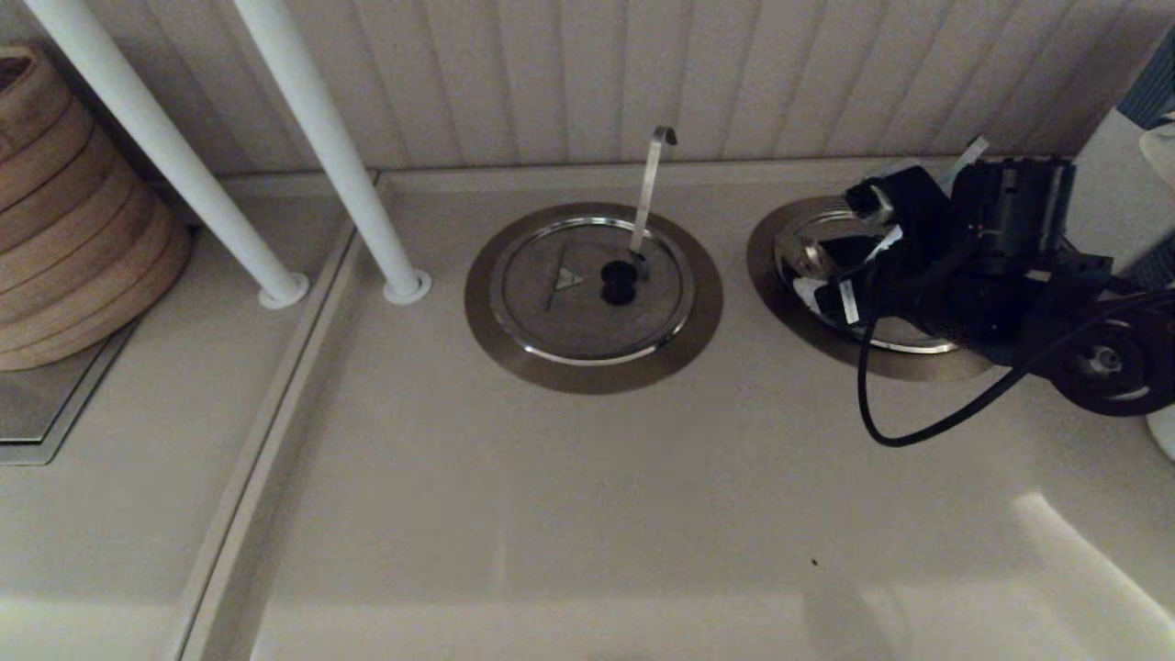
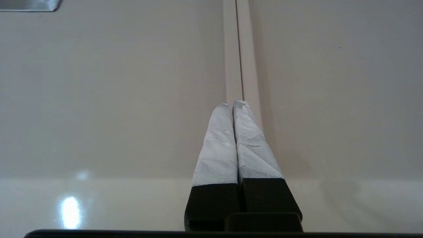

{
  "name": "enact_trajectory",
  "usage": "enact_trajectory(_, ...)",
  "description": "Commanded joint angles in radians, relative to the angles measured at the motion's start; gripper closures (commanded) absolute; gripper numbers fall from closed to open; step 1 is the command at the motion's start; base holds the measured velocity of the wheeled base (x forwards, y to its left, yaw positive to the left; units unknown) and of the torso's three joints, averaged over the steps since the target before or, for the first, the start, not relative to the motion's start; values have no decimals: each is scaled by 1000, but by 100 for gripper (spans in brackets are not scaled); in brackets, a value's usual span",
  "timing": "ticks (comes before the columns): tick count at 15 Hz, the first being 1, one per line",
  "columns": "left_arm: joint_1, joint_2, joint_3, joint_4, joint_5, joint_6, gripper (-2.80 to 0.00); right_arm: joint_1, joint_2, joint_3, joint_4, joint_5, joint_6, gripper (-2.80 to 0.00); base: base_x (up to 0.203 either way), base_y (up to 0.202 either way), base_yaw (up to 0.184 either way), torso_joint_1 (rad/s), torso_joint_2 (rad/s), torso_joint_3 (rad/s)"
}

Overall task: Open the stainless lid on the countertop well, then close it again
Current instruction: Close the lid

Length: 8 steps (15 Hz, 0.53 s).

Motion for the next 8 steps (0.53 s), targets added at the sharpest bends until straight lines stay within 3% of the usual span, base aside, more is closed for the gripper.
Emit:
enact_trajectory(1, 0, 1, 0, 0, 1, 0, 0, -21, 13, -15, -11, -3, -2, -280, 0, 0, 0, 0, 0, 0)
enact_trajectory(8, 0, 1, 0, 0, 0, 0, 0, -59, -2, -40, -35, -5, -2, -280, 0, 0, 0, 0, 0, 0)
